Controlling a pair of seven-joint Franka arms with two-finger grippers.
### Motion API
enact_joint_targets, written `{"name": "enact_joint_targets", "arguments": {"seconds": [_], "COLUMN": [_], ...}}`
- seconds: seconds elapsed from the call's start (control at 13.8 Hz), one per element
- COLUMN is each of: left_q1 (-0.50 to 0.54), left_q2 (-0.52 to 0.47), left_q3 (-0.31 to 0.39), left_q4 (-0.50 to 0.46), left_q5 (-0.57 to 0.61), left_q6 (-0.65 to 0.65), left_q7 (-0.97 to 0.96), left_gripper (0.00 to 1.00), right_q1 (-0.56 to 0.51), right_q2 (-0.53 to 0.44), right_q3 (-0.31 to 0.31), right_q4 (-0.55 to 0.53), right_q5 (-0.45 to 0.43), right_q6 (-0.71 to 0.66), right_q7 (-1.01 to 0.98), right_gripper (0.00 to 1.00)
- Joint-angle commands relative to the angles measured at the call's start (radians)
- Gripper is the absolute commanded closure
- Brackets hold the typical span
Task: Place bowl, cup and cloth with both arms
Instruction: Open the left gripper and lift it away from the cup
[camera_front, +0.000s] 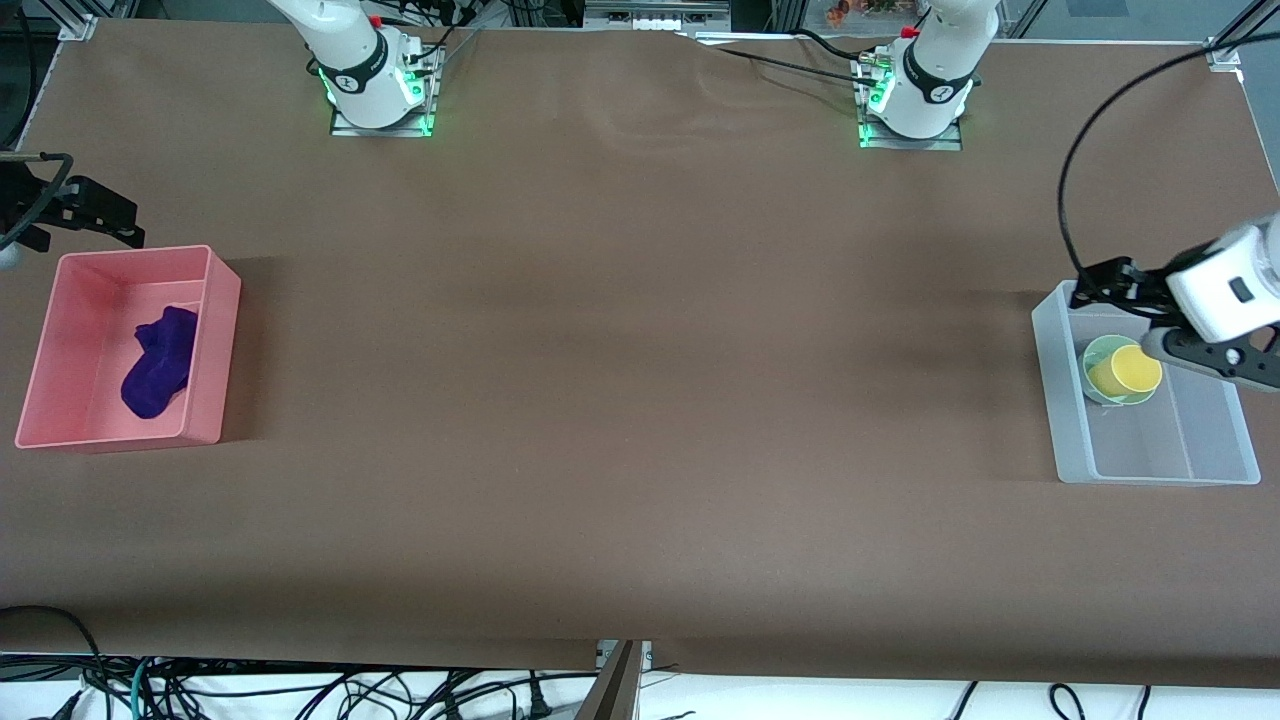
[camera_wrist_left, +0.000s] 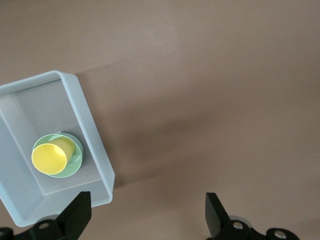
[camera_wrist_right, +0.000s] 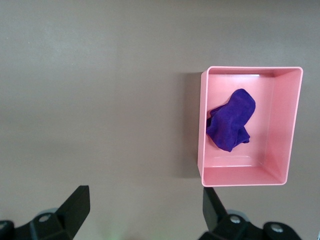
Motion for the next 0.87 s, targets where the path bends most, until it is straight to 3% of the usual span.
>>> {"name": "enact_joint_targets", "arguments": {"seconds": [0.0,0.14,0.29,0.79], "left_q1": [-0.202,-0.374,-0.469,-0.491], "left_q2": [-0.077,-0.167,-0.246,-0.266], "left_q3": [0.206,0.434,0.530,0.544], "left_q4": [-0.011,-0.128,-0.231,-0.264], "left_q5": [-0.065,-0.155,-0.168,-0.165], "left_q6": [0.020,0.158,0.191,0.183], "left_q7": [-0.073,-0.089,-0.105,-0.142], "left_gripper": [0.00,0.00,0.00,0.00], "right_q1": [-0.005,-0.005,-0.005,-0.007], "right_q2": [0.005,0.006,0.008,0.011], "right_q3": [0.006,0.006,0.006,0.003], "right_q4": [0.018,0.018,0.018,0.018], "right_q5": [0.013,0.013,0.011,0.011], "right_q6": [-0.008,-0.008,-0.008,-0.006], "right_q7": [0.010,0.010,0.008,0.010], "right_gripper": [0.00,0.00,0.00,0.00]}}
